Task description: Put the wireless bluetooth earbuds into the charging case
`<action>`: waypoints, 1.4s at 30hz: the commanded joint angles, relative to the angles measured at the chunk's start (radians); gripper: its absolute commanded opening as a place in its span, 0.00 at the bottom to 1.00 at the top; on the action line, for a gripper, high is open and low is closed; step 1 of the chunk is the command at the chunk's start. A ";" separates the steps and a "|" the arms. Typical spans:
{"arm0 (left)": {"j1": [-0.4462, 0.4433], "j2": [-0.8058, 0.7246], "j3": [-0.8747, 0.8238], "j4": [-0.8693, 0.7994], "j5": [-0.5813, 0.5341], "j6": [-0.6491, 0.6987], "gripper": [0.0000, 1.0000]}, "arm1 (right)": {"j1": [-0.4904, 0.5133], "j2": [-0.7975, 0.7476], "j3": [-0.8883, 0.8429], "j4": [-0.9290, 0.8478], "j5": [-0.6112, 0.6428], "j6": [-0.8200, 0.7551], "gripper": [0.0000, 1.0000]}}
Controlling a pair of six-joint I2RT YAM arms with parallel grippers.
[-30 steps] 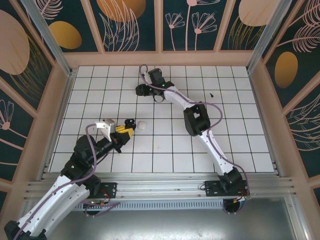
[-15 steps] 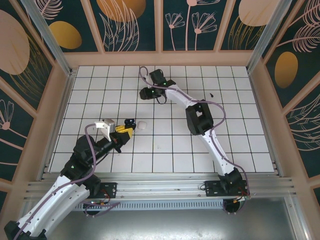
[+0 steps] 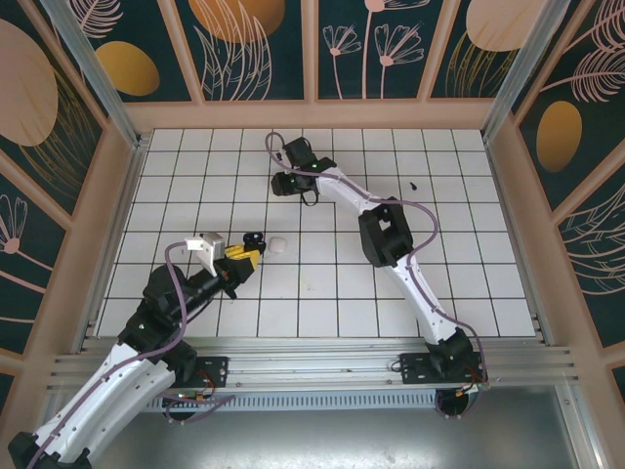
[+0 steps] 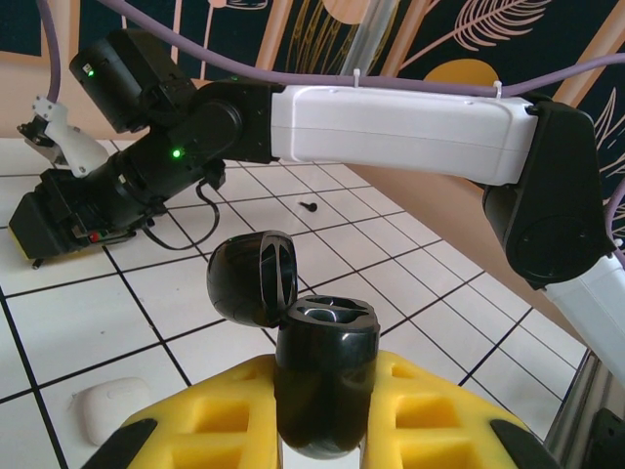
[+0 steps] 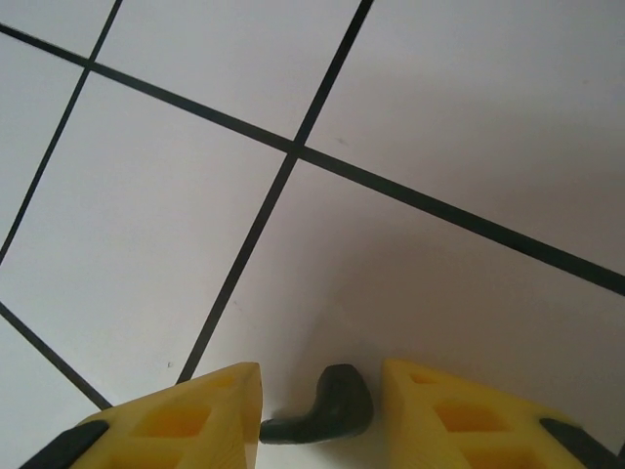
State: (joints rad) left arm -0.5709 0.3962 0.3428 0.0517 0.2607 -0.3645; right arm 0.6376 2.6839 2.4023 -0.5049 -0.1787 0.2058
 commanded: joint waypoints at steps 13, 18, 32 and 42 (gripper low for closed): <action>-0.005 -0.078 -0.028 -0.020 -0.015 -0.013 0.00 | 0.043 -0.015 0.021 -0.136 0.150 -0.047 0.24; -0.004 -0.067 -0.029 -0.006 -0.012 -0.019 0.00 | 0.041 -0.094 -0.080 -0.155 0.138 -0.133 0.20; -0.005 -0.031 -0.029 0.051 0.011 -0.056 0.00 | 0.014 -0.426 -0.660 -0.115 -0.037 -0.253 0.18; -0.004 0.021 -0.031 0.086 0.034 -0.076 0.00 | 0.022 -0.586 -0.938 -0.097 0.025 -0.214 0.30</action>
State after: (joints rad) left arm -0.5709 0.4103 0.3195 0.0750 0.2771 -0.4183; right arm 0.6529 2.1117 1.5032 -0.5461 -0.1921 -0.0200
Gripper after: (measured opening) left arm 0.178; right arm 0.275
